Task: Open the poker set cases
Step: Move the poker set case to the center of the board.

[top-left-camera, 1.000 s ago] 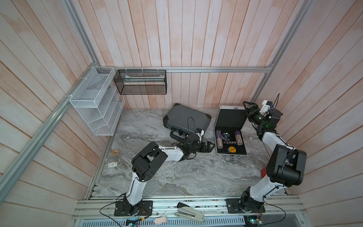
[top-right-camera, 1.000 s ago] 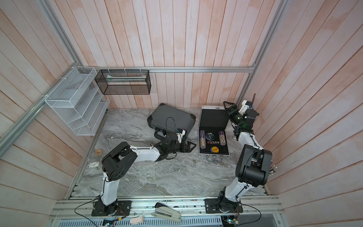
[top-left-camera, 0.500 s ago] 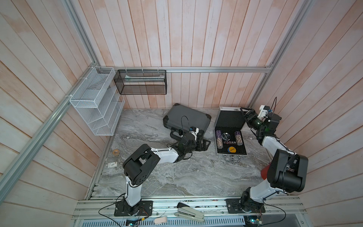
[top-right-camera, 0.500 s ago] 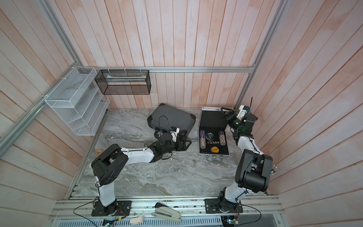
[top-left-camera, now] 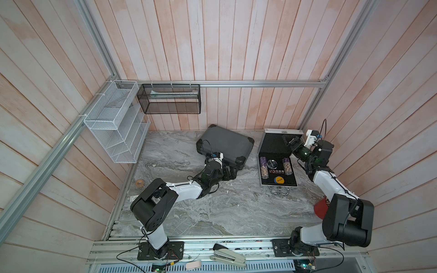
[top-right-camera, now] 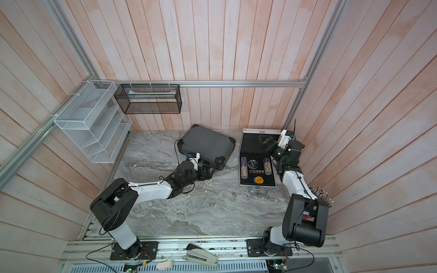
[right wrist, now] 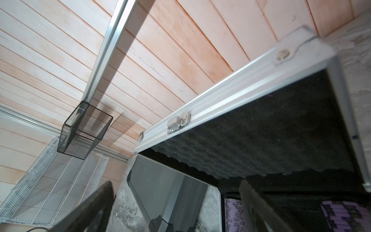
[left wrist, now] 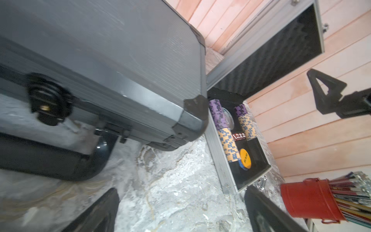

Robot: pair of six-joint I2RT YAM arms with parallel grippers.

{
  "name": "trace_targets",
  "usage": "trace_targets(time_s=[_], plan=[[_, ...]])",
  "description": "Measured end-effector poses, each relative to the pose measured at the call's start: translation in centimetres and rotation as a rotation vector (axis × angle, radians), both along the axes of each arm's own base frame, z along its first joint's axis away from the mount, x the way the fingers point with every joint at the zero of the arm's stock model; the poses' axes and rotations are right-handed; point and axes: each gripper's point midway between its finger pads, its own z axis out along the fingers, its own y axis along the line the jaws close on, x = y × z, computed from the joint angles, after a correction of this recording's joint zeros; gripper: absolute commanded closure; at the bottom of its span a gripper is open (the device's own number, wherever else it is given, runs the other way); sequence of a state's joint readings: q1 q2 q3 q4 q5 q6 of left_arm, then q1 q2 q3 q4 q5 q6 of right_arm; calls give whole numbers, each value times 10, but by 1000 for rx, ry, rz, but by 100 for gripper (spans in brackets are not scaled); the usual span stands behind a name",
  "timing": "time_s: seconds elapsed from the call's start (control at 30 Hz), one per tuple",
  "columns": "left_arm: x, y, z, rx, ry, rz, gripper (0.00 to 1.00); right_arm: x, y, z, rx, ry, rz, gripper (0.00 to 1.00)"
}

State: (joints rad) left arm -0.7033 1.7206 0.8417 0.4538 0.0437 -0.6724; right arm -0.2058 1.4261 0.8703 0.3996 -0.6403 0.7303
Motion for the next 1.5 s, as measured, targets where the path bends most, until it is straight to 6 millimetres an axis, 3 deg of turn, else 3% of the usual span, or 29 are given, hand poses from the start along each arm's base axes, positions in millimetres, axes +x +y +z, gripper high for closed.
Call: trace_targets(time_s=[0.3,0.57,0.73,0.9,1.07,1.23,1.5], plan=[[21,55,3,21,-4,129,0,-18,64,-14,-36,17,92,2],[46,106,-6,62,18,239,0,-24,119,-48,-67,87,170,5],[58,131,-14,67,38,277,3,-27,152,-84,-93,168,223,6],[66,147,-45,80,109,274,11,-24,162,-115,-111,238,232,6],[76,139,-61,118,142,228,22,-16,166,-121,-118,253,224,6],[87,138,-64,165,138,218,24,-8,168,-127,-126,262,214,5],[113,136,-57,251,96,206,39,-6,168,-141,-132,295,207,4]])
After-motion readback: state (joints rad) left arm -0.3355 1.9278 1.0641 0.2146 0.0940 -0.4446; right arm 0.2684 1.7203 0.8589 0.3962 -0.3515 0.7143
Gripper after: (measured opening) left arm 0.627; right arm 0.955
